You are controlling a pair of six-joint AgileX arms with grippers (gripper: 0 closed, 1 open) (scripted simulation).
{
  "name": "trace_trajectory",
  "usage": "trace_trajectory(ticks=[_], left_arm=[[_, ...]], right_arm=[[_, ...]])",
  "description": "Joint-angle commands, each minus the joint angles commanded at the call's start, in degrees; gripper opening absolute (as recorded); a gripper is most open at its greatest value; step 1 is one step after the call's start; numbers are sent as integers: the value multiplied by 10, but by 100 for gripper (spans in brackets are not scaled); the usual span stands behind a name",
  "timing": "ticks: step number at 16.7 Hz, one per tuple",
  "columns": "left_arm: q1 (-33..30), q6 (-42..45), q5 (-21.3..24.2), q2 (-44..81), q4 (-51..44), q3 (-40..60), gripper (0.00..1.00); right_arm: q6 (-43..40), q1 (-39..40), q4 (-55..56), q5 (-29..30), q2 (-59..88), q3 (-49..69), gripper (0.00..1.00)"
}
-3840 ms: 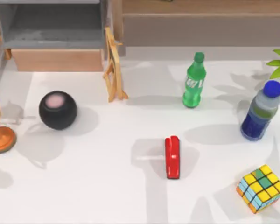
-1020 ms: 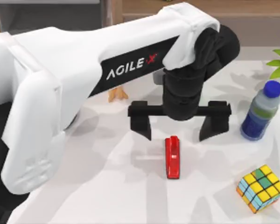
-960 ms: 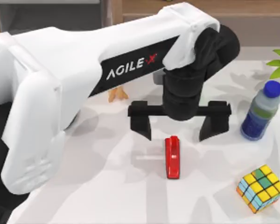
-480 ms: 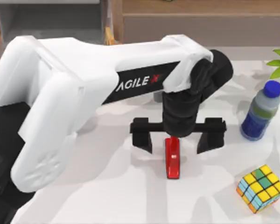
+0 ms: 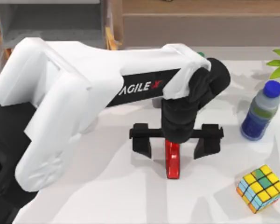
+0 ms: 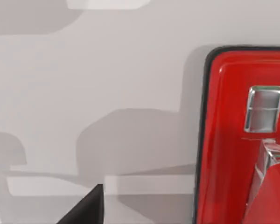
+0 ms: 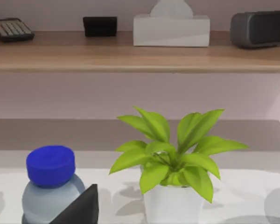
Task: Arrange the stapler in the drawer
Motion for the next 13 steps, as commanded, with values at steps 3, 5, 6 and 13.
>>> trace_trajectory(ticks=[3,5,6,13], left_arm=[[0,0,0,0,0,0,62],[0,0,0,0,0,0,47],[0,0,0,0,0,0,40],[0,0,0,0,0,0,0]], right_arm=[[0,0,0,0,0,0,100],[0,0,0,0,0,0,100],[0,0,0,0,0,0,100],[0,0,0,0,0,0,100]])
